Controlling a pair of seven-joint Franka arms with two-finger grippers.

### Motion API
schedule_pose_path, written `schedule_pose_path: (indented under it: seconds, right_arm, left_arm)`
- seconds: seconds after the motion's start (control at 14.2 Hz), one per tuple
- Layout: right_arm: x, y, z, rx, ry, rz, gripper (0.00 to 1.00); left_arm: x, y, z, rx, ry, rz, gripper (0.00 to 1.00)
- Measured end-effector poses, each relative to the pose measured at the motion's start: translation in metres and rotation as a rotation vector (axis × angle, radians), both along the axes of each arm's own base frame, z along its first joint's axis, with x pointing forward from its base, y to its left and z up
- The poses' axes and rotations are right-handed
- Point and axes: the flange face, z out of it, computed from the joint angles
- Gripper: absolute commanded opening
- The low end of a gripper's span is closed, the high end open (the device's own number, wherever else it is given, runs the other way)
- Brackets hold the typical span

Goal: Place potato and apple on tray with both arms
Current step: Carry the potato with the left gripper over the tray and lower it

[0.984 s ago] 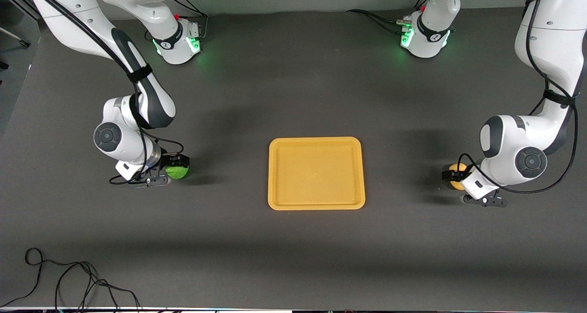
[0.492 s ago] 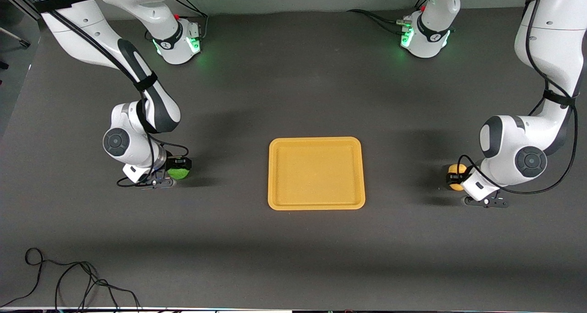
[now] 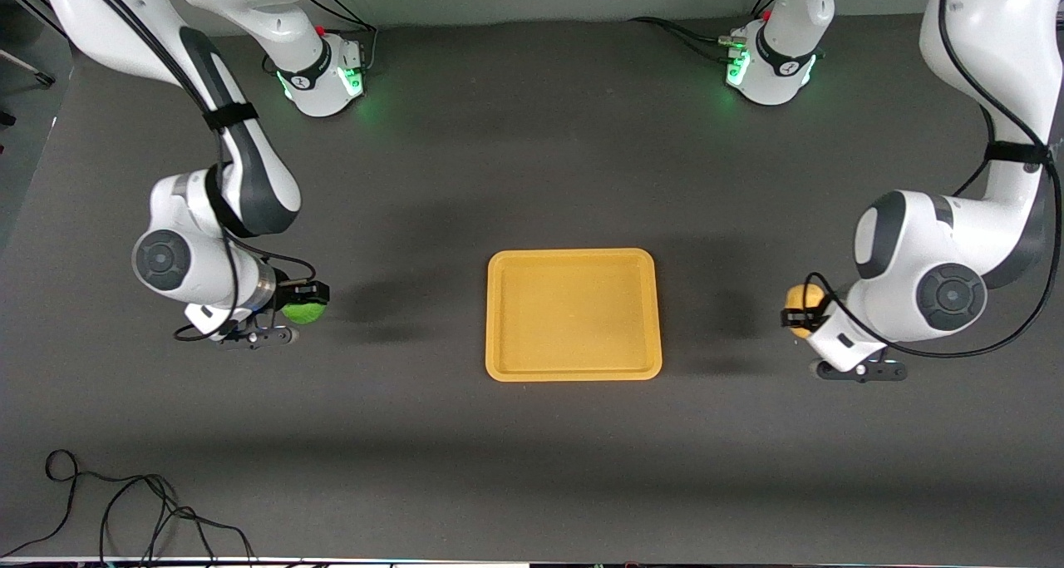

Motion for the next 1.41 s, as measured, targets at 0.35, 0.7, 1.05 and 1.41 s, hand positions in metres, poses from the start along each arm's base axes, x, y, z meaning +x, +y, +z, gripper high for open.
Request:
schedule_pose_path:
  seconds: [0.35,0.7,1.05,1.41]
  right_arm:
    - [0.02,0.004,0.082,-0.002,0.026,0.02,0.27]
    - [0.024,0.004,0.075,-0.001,0.037,0.025,0.26]
    - [0.025,0.03,0.073,0.012,0.025,0.027,0.24]
    - [0.008,0.123,0.073,0.029,0.02,-0.092,0.24]
  left_arm:
    - [-0.037,-0.173,0.004,-0.026,-0.052,0.02,0.12]
    - [-0.049,-0.235,-0.088,-0.079,-0.07,0.009,0.2]
    - [-0.054,-0.238,-0.119,-0.065,-0.039,-0.001,1.0]
    - [-0.051,-0.236,-0.114,-0.054,-0.056,-0.007,1.0]
